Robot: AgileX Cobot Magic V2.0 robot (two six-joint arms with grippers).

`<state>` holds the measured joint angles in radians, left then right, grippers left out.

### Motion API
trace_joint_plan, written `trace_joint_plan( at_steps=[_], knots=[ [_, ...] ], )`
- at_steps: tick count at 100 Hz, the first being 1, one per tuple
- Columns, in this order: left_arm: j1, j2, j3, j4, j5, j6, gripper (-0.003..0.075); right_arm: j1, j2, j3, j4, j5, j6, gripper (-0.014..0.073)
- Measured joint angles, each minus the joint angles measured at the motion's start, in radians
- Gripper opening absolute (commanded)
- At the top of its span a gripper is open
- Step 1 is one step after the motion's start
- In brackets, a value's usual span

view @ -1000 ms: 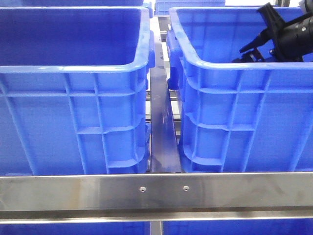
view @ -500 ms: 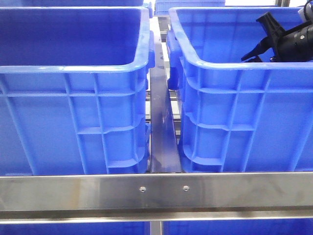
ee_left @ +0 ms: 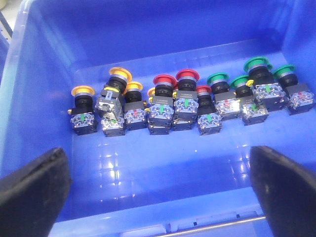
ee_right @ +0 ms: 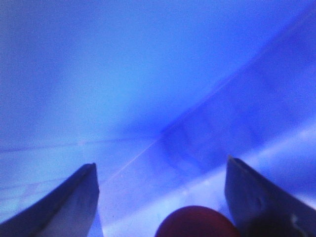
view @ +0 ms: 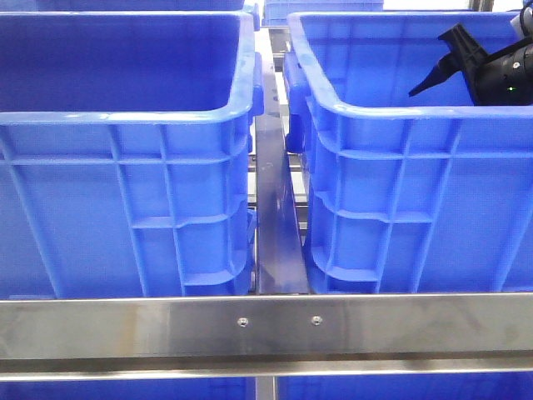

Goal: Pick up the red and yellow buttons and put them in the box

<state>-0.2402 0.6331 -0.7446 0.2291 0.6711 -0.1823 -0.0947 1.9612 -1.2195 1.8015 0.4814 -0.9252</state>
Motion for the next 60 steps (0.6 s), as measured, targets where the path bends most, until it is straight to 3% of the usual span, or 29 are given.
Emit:
trace_joint_plan(
  at_steps=[60],
  knots=[
    [0.000,0.000,0.000,0.000,0.002,0.000,0.0671,-0.088,-0.045,0.000,0.002,0.045,-0.021,0.0565]
  ],
)
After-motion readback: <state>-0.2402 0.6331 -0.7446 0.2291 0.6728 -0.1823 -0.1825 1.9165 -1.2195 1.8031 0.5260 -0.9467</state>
